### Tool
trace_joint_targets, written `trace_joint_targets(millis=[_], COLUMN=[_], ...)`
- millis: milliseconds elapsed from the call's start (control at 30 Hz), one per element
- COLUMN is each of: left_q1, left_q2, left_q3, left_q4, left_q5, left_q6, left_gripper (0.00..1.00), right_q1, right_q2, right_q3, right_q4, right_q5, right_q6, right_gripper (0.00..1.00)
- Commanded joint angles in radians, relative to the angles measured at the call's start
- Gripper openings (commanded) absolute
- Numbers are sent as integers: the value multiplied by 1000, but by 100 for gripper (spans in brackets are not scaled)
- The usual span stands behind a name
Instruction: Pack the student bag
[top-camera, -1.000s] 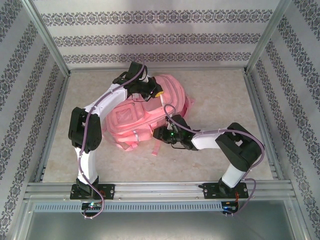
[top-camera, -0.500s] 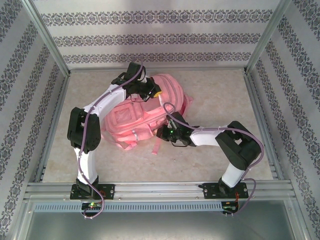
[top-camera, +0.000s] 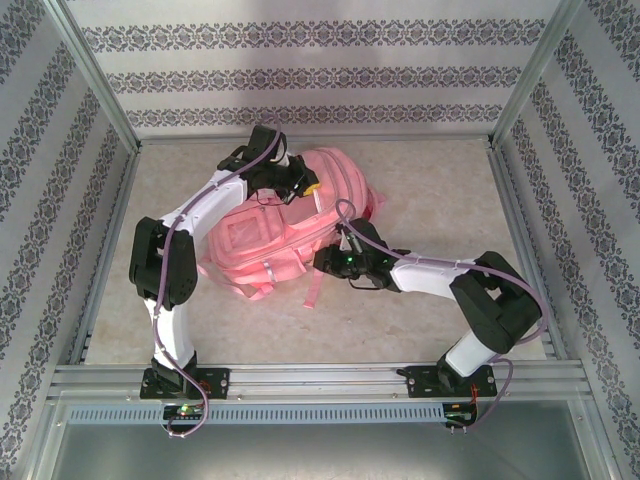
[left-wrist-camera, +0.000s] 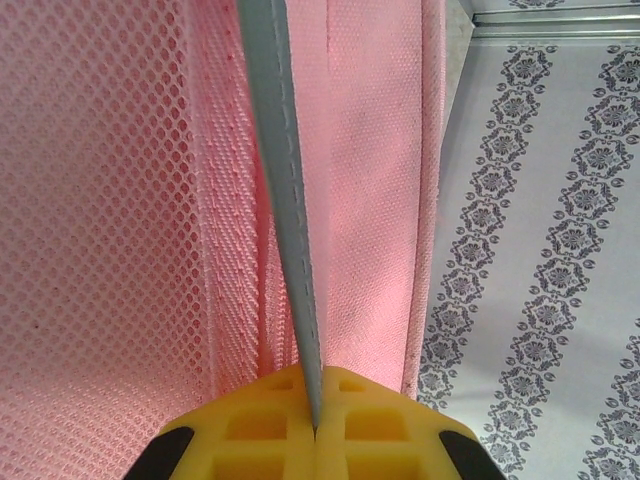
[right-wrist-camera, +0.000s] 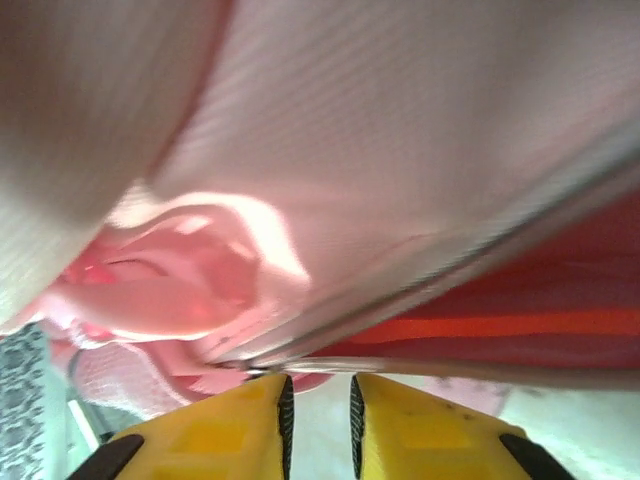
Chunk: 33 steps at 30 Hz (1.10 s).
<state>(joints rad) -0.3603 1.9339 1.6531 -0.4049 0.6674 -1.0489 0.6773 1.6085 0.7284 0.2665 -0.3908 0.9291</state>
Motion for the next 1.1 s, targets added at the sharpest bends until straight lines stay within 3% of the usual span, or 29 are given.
trace_joint_targets(millis=[0,367,567,700,1067], left_q1=[20,22,35,34,22], left_q2=[-15,-21,-6,17,73], left_q3=[23,-7,-17,-9,28], left_q4=[-5,18,126,210,284], left_q5=[3,6,0,-4,-8], left_q6=[4,-16,-127,-208,-293], left_gripper=[0,0,0,0,0], right_q1=[22,28,59,87,146], right_q2=[44,118,-33,-34,79], right_q3=[25,47,-74,-116,-143], right_q4=[142,223,214,283,475], right_q5=[-78,-51,269,373,370], right_q6=[79,229,295,432,557], right_gripper=[29,29,28,27,30])
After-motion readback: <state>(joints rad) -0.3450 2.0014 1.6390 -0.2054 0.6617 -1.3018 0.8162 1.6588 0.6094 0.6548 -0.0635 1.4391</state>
